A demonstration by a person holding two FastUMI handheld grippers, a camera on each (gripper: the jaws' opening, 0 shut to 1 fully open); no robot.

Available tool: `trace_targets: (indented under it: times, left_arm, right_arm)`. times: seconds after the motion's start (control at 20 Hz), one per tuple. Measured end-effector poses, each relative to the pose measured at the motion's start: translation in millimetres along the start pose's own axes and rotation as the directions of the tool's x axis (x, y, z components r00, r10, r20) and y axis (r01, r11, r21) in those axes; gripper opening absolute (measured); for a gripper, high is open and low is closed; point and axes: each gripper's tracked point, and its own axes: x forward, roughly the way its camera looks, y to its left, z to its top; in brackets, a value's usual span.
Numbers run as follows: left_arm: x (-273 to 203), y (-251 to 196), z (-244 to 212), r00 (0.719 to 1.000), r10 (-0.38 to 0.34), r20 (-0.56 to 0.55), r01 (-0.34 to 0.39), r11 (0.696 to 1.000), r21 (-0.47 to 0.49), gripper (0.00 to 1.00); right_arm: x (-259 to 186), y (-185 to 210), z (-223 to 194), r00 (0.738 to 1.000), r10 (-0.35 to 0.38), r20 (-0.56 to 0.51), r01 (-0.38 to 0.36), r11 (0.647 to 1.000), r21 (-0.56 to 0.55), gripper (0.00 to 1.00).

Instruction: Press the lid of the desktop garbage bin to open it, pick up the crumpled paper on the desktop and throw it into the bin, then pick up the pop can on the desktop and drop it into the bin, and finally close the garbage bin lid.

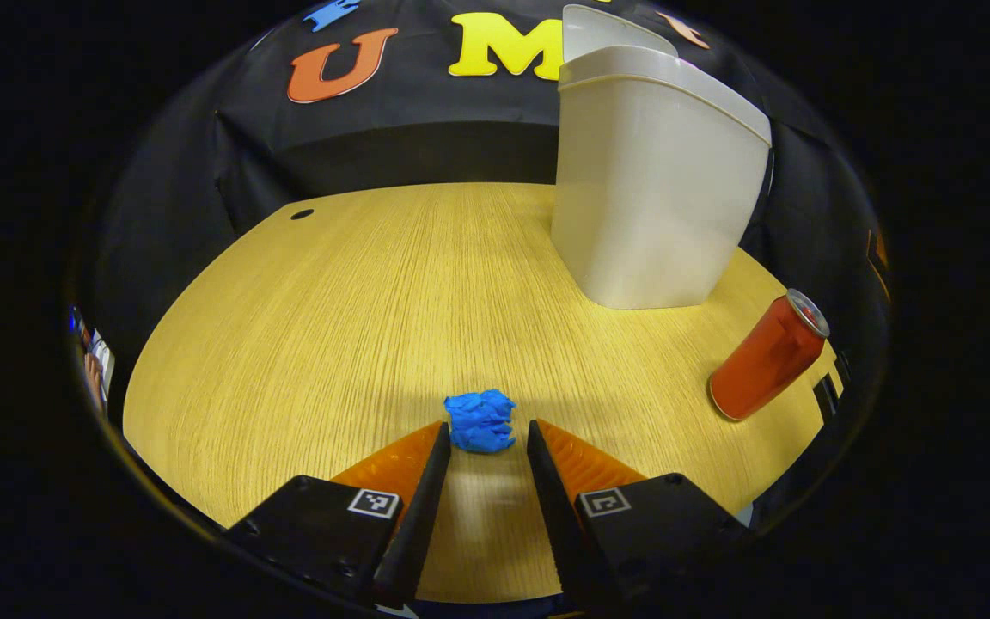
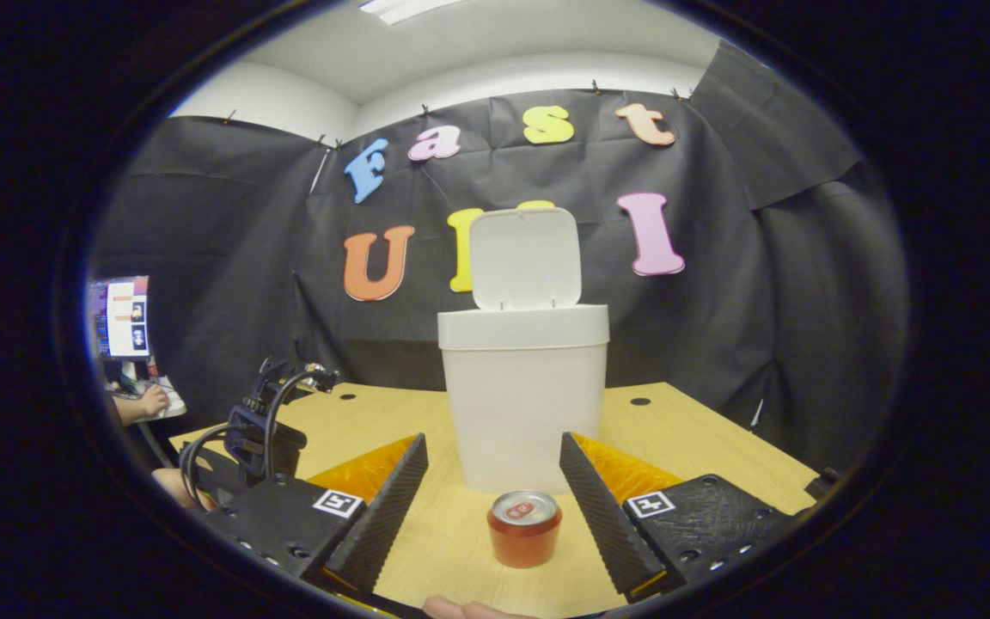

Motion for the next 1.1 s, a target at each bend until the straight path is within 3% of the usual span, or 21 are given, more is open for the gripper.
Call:
trace_targets:
  times: [0.15,0.25,0.3,0.35,0.65,0.8,1.05,1.1]
  left_arm:
    - [-2.6,-4.1,18.0,1.000,-0.008,0.020,0.009,1.000,-0.010,0.48]
    - [-7.4,-6.4,33.7,0.999,-0.021,0.034,0.022,1.000,-0.013,0.42]
    - [-9.9,-5.6,42.0,0.999,-0.017,0.042,0.018,1.000,-0.018,0.46]
    - [-12.5,-3.7,51.1,0.999,-0.005,0.045,0.007,1.000,-0.029,0.39]
    - [-40.5,-4.3,113.8,0.997,0.013,0.075,-0.010,0.999,-0.034,0.36]
    - [-56.8,-8.2,155.0,0.994,0.009,0.107,-0.006,1.000,-0.029,0.35]
    - [-86.3,-18.1,236.3,0.985,0.002,0.175,0.006,0.999,-0.044,0.36]
    - [-93.9,-19.5,217.0,0.982,-0.002,0.190,0.010,0.999,-0.041,0.36]
  right_arm:
    - [7.8,2.1,-18.6,0.998,-0.031,-0.052,0.033,0.999,0.030,0.94]
    - [9.4,5.1,-26.7,0.997,-0.045,-0.059,0.046,0.999,0.024,0.96]
    - [11.5,4.6,-29.7,0.997,-0.054,-0.056,0.055,0.998,0.017,0.96]
    - [13.8,5.0,-32.8,0.996,-0.063,-0.056,0.064,0.998,0.007,0.96]
    - [25.5,-0.2,-60.7,0.986,-0.113,-0.120,0.114,0.994,0.000,0.96]
    - [26.6,-10.0,-61.6,0.981,-0.162,-0.104,0.160,0.987,-0.028,0.94]
    - [23.9,-10.4,-52.9,0.984,-0.162,-0.070,0.161,0.987,-0.021,0.96]
    - [24.2,-12.3,-55.1,0.983,-0.167,-0.076,0.165,0.986,-0.024,0.93]
